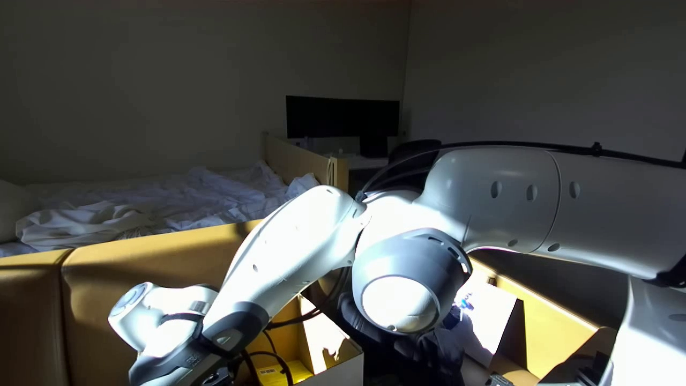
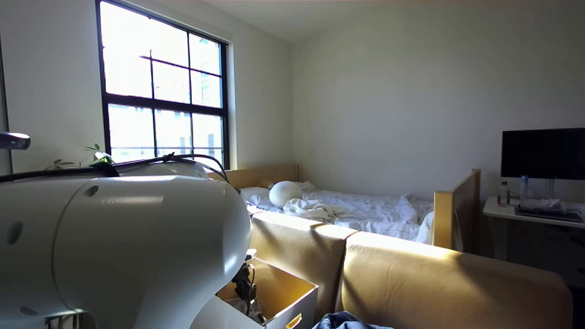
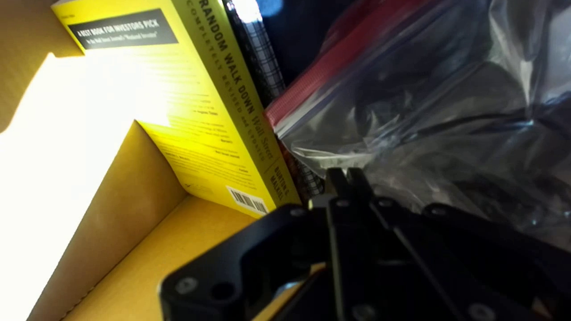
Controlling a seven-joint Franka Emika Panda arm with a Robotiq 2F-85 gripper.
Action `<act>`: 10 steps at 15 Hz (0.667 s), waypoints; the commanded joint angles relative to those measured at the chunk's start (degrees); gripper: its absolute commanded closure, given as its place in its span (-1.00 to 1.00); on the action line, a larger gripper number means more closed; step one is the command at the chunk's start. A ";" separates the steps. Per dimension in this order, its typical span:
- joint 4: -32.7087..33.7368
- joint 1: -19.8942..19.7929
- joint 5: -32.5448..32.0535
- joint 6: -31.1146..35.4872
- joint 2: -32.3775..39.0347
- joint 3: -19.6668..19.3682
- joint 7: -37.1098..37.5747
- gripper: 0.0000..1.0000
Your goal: Remove the black hood and the plastic bag, and put them on the couch
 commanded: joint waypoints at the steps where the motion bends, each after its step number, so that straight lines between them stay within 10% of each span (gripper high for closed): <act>1: -0.22 0.12 -0.96 3.04 0.00 -0.30 2.14 0.89; 2: -0.17 -0.63 0.31 4.42 0.00 1.15 1.39 0.89; 3: -0.25 -1.04 1.16 6.25 0.00 1.99 1.64 0.39; 10: -0.67 0.36 -0.37 10.67 0.30 -1.28 6.88 -0.35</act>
